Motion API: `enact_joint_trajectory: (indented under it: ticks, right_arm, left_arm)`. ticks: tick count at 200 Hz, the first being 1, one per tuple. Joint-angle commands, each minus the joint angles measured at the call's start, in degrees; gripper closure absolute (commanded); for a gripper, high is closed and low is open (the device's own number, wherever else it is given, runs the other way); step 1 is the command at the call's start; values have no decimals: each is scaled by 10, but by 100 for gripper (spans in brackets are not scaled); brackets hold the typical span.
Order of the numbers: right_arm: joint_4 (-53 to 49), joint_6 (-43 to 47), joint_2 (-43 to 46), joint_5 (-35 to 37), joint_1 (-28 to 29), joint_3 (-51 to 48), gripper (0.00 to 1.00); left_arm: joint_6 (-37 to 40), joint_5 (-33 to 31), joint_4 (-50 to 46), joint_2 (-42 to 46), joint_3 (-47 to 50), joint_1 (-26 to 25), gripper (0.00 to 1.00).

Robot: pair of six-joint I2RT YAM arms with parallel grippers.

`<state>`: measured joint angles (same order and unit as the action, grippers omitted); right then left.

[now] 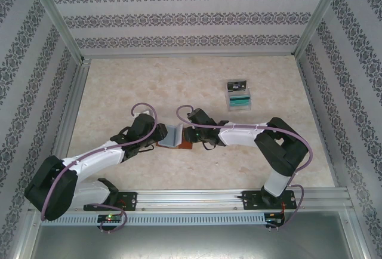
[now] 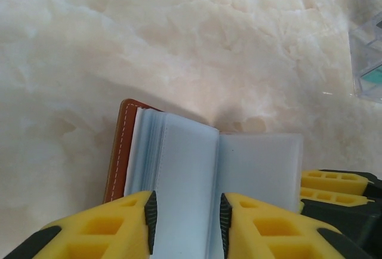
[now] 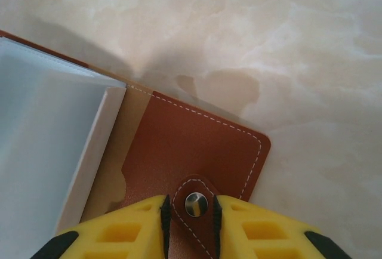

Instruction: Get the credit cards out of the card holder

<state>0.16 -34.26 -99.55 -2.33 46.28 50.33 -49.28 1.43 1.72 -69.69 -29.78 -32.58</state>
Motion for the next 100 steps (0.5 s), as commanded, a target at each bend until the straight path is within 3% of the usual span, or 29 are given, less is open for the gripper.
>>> enact_joint_trajectory:
  ticks: [1, 28, 100]
  right_arm:
    - [-16, 7, -13, 12, 5, 12, 73]
    - [-15, 6, -10, 13, 7, 11, 73]
    - [-14, 4, -8, 12, 8, 10, 74]
  left_arm:
    - [13, 6, -6, -7, 7, -3, 65]
    - [10, 28, 21, -22, 15, -4, 69]
    - [11, 61, 38, -59, 9, -3, 69]
